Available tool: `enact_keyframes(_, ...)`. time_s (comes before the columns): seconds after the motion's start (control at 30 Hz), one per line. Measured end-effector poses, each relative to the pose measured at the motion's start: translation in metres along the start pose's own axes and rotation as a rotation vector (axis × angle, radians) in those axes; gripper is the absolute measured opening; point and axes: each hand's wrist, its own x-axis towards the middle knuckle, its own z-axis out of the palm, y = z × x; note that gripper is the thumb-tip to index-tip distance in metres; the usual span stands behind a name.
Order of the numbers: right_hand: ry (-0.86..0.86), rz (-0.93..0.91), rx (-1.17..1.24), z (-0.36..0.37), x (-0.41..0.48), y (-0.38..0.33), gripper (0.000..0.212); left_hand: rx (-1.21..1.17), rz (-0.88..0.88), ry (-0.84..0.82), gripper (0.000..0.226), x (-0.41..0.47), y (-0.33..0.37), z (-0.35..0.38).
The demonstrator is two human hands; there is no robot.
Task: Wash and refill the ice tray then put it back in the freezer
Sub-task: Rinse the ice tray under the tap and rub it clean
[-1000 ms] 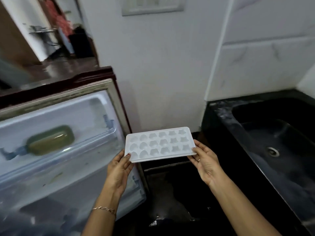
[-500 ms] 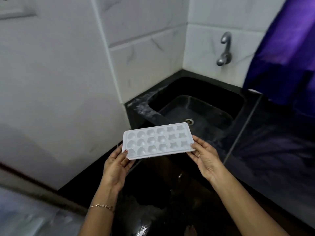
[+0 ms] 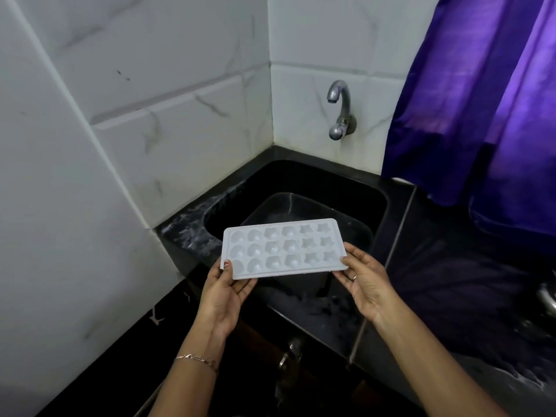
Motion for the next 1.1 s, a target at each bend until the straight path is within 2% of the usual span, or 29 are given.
enact_keyframes(0.4,0.052,0.009,-0.001,0.008,0.076,-0.053,0.026,0.024,-0.064,-0.040,0.023,0.093,0.026,0.068)
enact_keyframes(0.7,0.161,-0.112,-0.266,0.069,0.198,-0.151,0.018,0.072,-0.098,-0.079,0.023,0.164,0.055,0.104)
enact_keyframes(0.93,0.161,-0.145,-0.528,0.111,0.276,-0.190,0.030,0.091,-0.114,-0.093,0.020,0.214,0.066,0.128)
enact_keyframes(1.1,0.174,-0.120,-0.519,0.126,0.324,-0.194,0.053,0.103,-0.122,-0.091,0.020,0.248,0.066,0.144)
